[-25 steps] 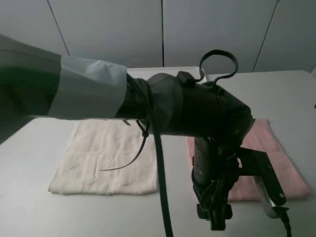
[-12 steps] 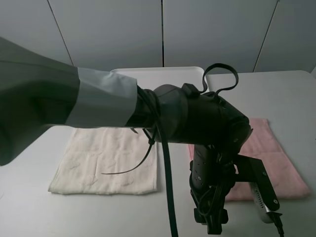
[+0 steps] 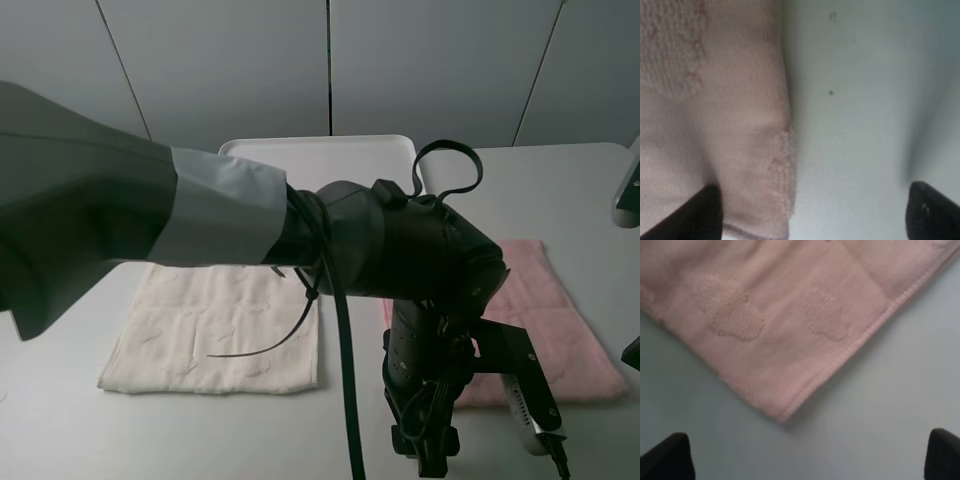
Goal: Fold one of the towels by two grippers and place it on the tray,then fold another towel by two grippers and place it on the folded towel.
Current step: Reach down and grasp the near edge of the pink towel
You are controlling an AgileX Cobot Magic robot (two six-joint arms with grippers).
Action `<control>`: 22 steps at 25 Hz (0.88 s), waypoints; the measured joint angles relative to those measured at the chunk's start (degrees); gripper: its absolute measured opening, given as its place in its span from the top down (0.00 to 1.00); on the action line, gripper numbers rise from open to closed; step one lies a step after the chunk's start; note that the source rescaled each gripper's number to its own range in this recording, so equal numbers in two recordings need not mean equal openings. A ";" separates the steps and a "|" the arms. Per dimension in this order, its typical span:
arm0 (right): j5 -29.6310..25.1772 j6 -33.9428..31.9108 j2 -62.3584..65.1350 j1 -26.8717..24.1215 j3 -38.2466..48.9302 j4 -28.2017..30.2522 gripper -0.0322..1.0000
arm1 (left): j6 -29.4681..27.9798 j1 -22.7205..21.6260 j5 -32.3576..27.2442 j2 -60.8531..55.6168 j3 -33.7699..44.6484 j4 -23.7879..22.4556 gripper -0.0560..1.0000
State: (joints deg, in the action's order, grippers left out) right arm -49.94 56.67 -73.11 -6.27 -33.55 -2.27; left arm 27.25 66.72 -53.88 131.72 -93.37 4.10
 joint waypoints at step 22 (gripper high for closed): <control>9.05 31.17 -7.73 0.00 9.06 3.14 0.00 | -0.09 0.00 1.13 0.00 0.00 0.00 0.05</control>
State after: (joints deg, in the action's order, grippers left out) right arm -40.89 87.84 -80.84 -6.27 -24.50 0.87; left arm 27.16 66.72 -52.75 131.72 -93.37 4.10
